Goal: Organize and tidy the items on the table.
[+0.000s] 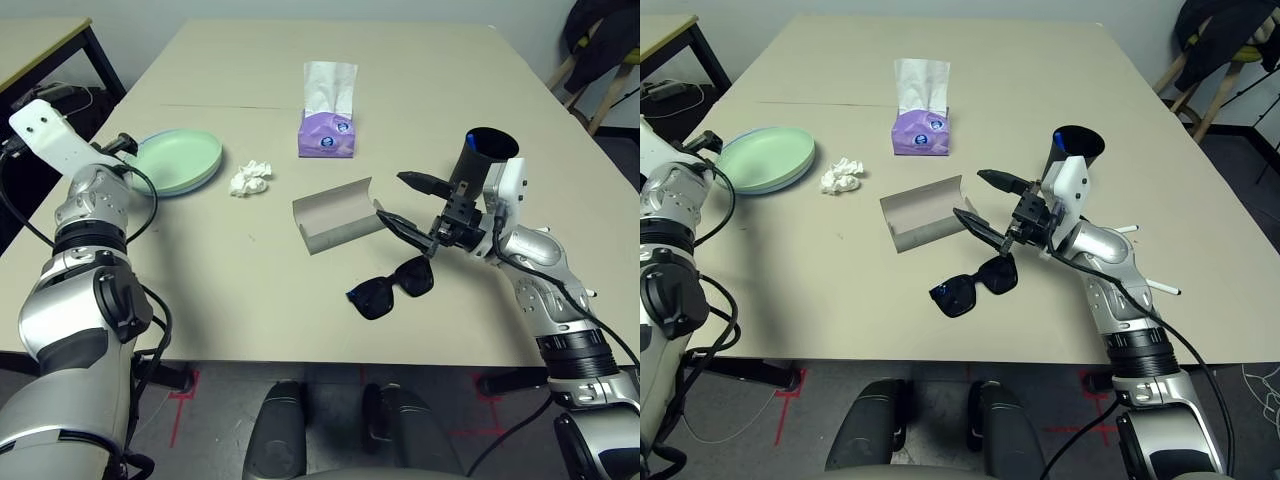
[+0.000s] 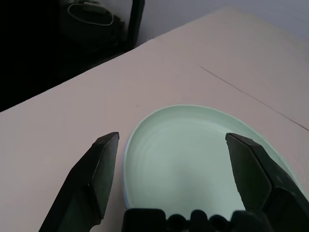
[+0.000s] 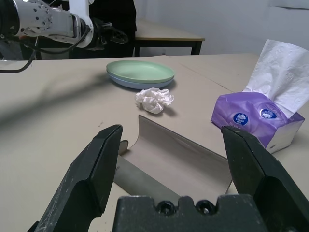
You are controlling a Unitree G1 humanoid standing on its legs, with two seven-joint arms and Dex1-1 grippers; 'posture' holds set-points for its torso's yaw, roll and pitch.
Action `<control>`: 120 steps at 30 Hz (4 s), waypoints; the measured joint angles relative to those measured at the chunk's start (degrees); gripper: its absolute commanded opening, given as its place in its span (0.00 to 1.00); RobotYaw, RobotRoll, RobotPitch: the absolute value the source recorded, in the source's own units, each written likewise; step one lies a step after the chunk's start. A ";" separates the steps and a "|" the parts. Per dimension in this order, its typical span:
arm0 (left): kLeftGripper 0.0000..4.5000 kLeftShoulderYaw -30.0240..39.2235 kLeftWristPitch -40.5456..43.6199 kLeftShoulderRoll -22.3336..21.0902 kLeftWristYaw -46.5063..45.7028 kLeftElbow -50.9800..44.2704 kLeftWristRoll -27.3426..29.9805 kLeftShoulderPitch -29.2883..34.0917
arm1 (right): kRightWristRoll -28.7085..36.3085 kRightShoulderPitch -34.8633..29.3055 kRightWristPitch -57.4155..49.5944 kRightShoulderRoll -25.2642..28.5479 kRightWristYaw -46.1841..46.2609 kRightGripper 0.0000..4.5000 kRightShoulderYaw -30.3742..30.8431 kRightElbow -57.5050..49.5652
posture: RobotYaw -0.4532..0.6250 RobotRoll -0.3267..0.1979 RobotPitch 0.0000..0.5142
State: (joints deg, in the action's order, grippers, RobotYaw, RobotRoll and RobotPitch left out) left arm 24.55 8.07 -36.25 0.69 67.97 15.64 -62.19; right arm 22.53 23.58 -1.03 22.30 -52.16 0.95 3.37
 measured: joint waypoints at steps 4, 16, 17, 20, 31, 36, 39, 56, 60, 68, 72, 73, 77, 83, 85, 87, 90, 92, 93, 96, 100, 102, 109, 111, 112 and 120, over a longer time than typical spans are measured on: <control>0.99 -5.57 1.85 0.14 11.54 -4.79 -1.99 2.29 | -0.01 0.01 0.06 -0.01 -0.12 1.00 0.00 0.09 | 0.55 0.62 0.24; 0.99 -18.05 3.25 -0.47 41.81 -16.39 -5.43 11.79 | -0.62 0.14 0.12 0.06 -0.22 1.00 0.02 0.92 | 0.55 0.62 0.24; 0.99 -19.12 2.62 -0.50 43.11 -16.39 -6.30 12.19 | -0.71 0.16 0.07 0.07 -0.19 1.00 0.02 0.92 | 0.55 0.62 0.24; 0.99 -21.30 0.58 -0.55 46.27 -16.37 -8.27 12.54 | -0.78 0.22 -0.05 0.08 -0.13 1.00 0.02 0.92 | 0.55 0.62 0.23; 0.99 -22.93 -3.68 1.16 49.21 -12.39 -10.47 10.87 | -0.78 0.01 -0.77 0.54 0.13 1.00 0.01 -0.66 | 0.54 0.62 0.24; 0.99 -23.28 -5.03 2.75 48.01 -8.19 -11.70 8.27 | -0.78 -0.12 -0.96 0.64 0.25 1.00 0.01 -0.78 | 0.53 0.62 0.25; 0.91 -23.28 -5.25 3.94 46.36 -5.73 -12.26 6.28 | -0.78 -0.18 -0.96 0.66 0.37 1.00 0.02 -0.78 | 0.53 0.62 0.25; 0.01 -23.38 -5.44 4.40 43.24 -0.87 -14.65 4.79 | -0.76 -0.45 -0.97 0.69 1.00 1.00 0.01 -1.17 | 0.52 0.62 0.25; 0.01 -22.87 -5.44 4.40 42.45 -0.69 -14.57 4.52 | -0.76 -0.44 -0.97 0.66 1.02 1.00 0.01 -1.17 | 0.53 0.62 0.25; 0.01 -20.05 -5.44 4.38 41.46 -1.77 -13.17 3.40 | -0.76 -0.43 -0.97 0.42 1.01 1.00 0.02 -1.17 | 0.54 0.62 0.25; 0.01 -18.91 -5.15 4.30 41.46 -2.17 -12.42 3.40 | -0.76 -0.43 -0.97 0.11 0.99 1.00 0.02 -1.17 | 0.54 0.62 0.25; 0.01 -18.84 -5.03 4.21 41.49 -2.34 -12.38 3.40 | -0.76 -0.43 -0.97 0.01 0.98 1.00 0.02 -1.17 | 0.54 0.62 0.25; 0.01 -18.24 -4.05 4.12 41.71 -3.84 -11.99 3.39 | -0.77 -0.43 -0.96 -0.02 0.88 1.00 0.02 -1.16 | 0.54 0.62 0.25; 0.01 -15.21 -2.39 3.78 40.76 -5.27 -9.84 0.66 | -0.78 -0.43 -0.95 -0.19 0.86 1.00 0.02 -1.16 | 0.54 0.62 0.24; 0.01 -13.92 -2.27 3.50 39.11 -5.28 -9.20 -0.82 | -0.78 -0.43 -0.95 -0.31 0.87 1.00 0.02 -1.16 | 0.55 0.62 0.24; 0.01 -12.78 -2.29 2.87 36.72 -4.92 -8.77 -2.34 | -0.78 -0.43 -0.96 -0.45 0.87 1.00 0.03 -1.16 | 0.55 0.62 0.23; 0.01 -11.50 -3.07 1.25 32.44 -3.77 -8.75 -3.66 | -0.78 -0.42 -0.96 -0.47 0.86 1.00 0.05 -1.16 | 0.55 0.62 0.23; 0.01 -11.22 -4.05 0.62 29.47 -2.74 -8.92 -4.08 | -0.78 -0.40 -0.96 -0.48 0.86 1.00 0.05 -1.16 | 0.55 0.62 0.23; 0.01 -11.20 -4.67 0.14 27.48 -1.67 -9.18 -4.33 | -0.78 -0.36 -0.96 -0.48 0.86 1.00 0.05 -1.16 | 0.54 0.62 0.24; 0.01 -11.19 -5.93 -0.86 23.01 0.21 -9.92 -4.60 | -0.78 -0.36 -0.96 -0.47 0.84 1.00 0.05 -1.16 | 0.54 0.62 0.24; 0.01 -11.20 -6.68 -1.16 20.21 1.44 -10.50 -4.63 | -0.78 -0.38 -0.96 -0.45 0.81 1.00 0.05 -1.16 | 0.53 0.62 0.24; 0.01 -11.21 -6.70 -1.16 19.85 2.20 -10.70 -4.62 | -0.78 -0.40 -0.96 -0.44 0.83 1.00 0.05 -1.16 | 0.53 0.62 0.24; 0.14 -11.99 -6.69 -1.14 19.82 2.77 -11.59 -4.57 | -0.78 -0.51 -0.96 -0.44 0.95 1.00 0.04 -1.16 | 0.53 0.62 0.24; 0.30 -12.20 -6.69 -1.14 19.77 2.79 -11.98 -4.54 | -0.78 -0.51 -0.97 -0.44 1.00 1.00 0.04 -1.16 | 0.53 0.62 0.24; 0.37 -12.22 -6.69 -1.14 19.72 2.79 -12.13 -4.54 | -0.78 -0.51 -0.97 -0.44 1.04 1.00 0.04 -1.17 | 0.53 0.62 0.24; 1.00 -12.31 -6.69 -1.13 18.88 2.79 -12.70 -4.47 | -0.77 -0.81 -1.18 -0.44 1.45 1.00 0.04 -2.04 | 0.54 0.62 0.24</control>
State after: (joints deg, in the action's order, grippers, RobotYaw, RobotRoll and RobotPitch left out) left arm 12.24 1.38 -37.39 19.58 70.76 2.94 -66.66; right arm 21.76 22.78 -2.21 21.86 -50.71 0.99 1.32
